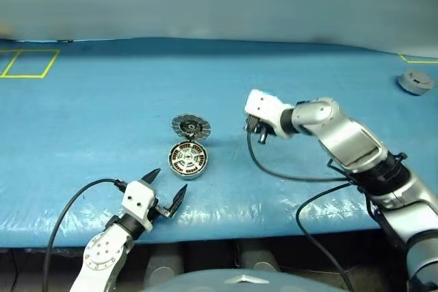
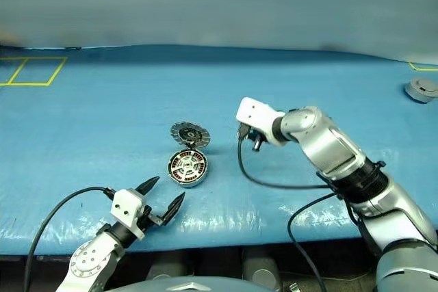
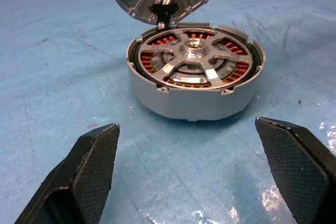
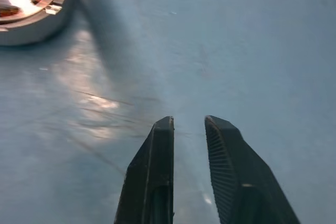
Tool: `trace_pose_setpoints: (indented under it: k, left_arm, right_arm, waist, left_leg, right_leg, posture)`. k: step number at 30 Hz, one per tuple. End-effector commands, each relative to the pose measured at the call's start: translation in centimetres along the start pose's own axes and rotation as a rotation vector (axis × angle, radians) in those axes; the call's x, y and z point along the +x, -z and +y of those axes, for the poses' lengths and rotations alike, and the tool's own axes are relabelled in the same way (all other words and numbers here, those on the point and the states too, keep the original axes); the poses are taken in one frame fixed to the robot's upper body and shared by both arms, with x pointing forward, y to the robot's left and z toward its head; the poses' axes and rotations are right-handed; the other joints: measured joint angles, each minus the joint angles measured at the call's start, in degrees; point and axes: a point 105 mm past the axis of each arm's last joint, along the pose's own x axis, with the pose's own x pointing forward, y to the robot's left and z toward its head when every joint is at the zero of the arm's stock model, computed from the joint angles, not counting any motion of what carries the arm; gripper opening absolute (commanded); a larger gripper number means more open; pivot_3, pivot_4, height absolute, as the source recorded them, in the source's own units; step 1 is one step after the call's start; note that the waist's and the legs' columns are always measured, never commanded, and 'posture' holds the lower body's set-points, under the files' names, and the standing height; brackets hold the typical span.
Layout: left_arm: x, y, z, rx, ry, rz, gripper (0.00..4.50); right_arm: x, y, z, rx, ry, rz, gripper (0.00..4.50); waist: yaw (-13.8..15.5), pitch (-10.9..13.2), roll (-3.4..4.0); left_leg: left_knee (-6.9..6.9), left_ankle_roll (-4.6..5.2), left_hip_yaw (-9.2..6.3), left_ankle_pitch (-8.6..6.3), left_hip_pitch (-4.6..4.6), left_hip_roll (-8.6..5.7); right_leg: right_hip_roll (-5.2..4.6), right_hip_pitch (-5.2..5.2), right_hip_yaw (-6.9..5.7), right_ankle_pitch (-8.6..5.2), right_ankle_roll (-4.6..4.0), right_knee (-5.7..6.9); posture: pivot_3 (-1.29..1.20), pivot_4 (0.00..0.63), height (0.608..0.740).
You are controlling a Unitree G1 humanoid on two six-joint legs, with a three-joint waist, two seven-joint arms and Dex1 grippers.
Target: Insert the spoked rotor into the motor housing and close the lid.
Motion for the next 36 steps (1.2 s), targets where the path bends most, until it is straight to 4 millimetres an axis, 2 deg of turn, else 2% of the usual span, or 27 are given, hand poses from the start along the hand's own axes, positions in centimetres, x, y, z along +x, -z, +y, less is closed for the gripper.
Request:
trace_pose_setpoints:
  k: [1, 5, 8, 11, 14, 18, 24, 27, 32, 36]
  left_arm:
    - [0.3, -0.7, -0.2, 0.011, 0.021, -0.034, 4.50]
    - [0.6, -0.8, -0.2, 0.014, 0.037, -0.037, 4.50]
    - [0.7, -0.9, -0.4, 0.017, 0.048, -0.036, 4.50]
    - [0.8, -1.0, -0.6, 0.014, 0.051, -0.036, 4.50]
    - [0.7, -1.0, -0.7, 0.007, 0.046, -0.035, 4.50]
    - [0.6, -0.9, -0.8, 0.000, 0.041, -0.029, 4.50]
    - [0.5, -0.8, -0.8, -0.003, 0.040, -0.023, 4.50]
    - [0.5, -0.8, -0.8, 0.000, 0.043, -0.021, 4.50]
    - [0.6, -0.8, -0.8, 0.005, 0.054, -0.019, 4.50]
    - [0.6, -0.8, -0.8, 0.005, 0.048, -0.022, 4.50]
  right_arm:
    - [1.6, -2.0, -3.2, 0.008, 0.142, -0.105, 0.02]
    - [4.4, -4.5, -2.0, 0.117, 0.015, -0.323, 0.02]
    - [6.2, -5.3, -1.0, 0.240, -0.079, -0.385, 0.02]
    - [7.1, -6.2, 1.7, 0.375, -0.273, -0.431, 0.02]
    - [6.7, -7.1, 4.1, 0.486, -0.455, -0.479, 0.02]
    - [5.4, -7.2, 7.1, 0.589, -0.631, -0.505, 0.02]
    - [4.6, -6.5, 10.6, 0.665, -0.714, -0.489, 0.02]
    - [5.1, -5.5, 12.0, 0.698, -0.698, -0.452, 0.02]
    - [4.9, -5.1, 13.1, 0.739, -0.675, -0.453, 0.02]
    - [1.6, -7.2, 12.6, 0.691, -0.652, -0.595, 0.02]
  waist:
    - [-0.4, 0.0, 0.00]
    - [-0.3, 0.0, 0.00]
    - [-0.3, 0.0, 0.02]
    - [0.0, 0.0, 0.04]
    - [0.1, 0.0, 0.06]
    - [0.4, 0.0, 0.08]
    - [0.2, 0.0, 0.09]
    - [0.1, 0.0, 0.08]
    - [0.0, 0.0, 0.07]
    - [0.0, 0.0, 0.07]
  left_leg:
    - [-0.01, 0.00, 0.00, 0.00, -0.02, 0.02]
    - [-0.18, 0.00, -0.05, 0.00, -0.07, 0.01]
    - [-0.24, -0.01, -0.04, 0.00, -0.14, -0.02]
    - [-0.24, 0.00, -0.05, 0.00, -0.17, -0.09]
    - [-0.24, 0.00, -0.06, -0.01, -0.16, -0.08]
    - [-0.24, 0.00, -0.13, -0.01, -0.12, -0.07]
    - [-0.24, -0.01, -0.11, -0.01, -0.10, -0.06]
    - [-0.22, -0.04, -0.10, 0.01, -0.09, -0.06]
    - [-0.20, -0.06, -0.08, 0.02, -0.03, -0.06]
    - [-0.18, -0.06, -0.10, 0.02, -0.09, -0.07]
  right_leg:
    - [0.06, -0.04, 0.02, 0.03, -0.04, 0.05]
    - [0.13, -0.08, 0.02, 0.20, 0.26, 0.02]
    - [0.07, -0.09, 0.03, 0.27, 0.40, -0.09]
    - [-0.04, -0.09, 0.01, 0.31, 0.47, -0.10]
    - [-0.06, -0.07, -0.01, 0.32, 0.48, -0.12]
    - [-0.05, -0.03, -0.07, 0.30, 0.45, -0.08]
    - [-0.04, -0.06, -0.06, 0.25, 0.38, -0.06]
    - [-0.03, -0.06, -0.06, 0.25, 0.38, -0.02]
    - [-0.03, -0.02, -0.02, 0.24, 0.38, -0.01]
    - [-0.04, -0.05, -0.03, 0.21, 0.34, -0.02]
  posture:
    - [0.00, 0.150, 0.740]
    - [0.00, 0.150, 0.740]
    - [0.00, 0.150, 0.740]
    - [0.00, 0.150, 0.740]
    - [0.00, 0.150, 0.740]
    - [0.00, 0.150, 0.740]
    - [0.00, 0.150, 0.740]
    - [0.00, 0.150, 0.740]
    - [0.00, 0.150, 0.740]
    - [0.00, 0.150, 0.740]
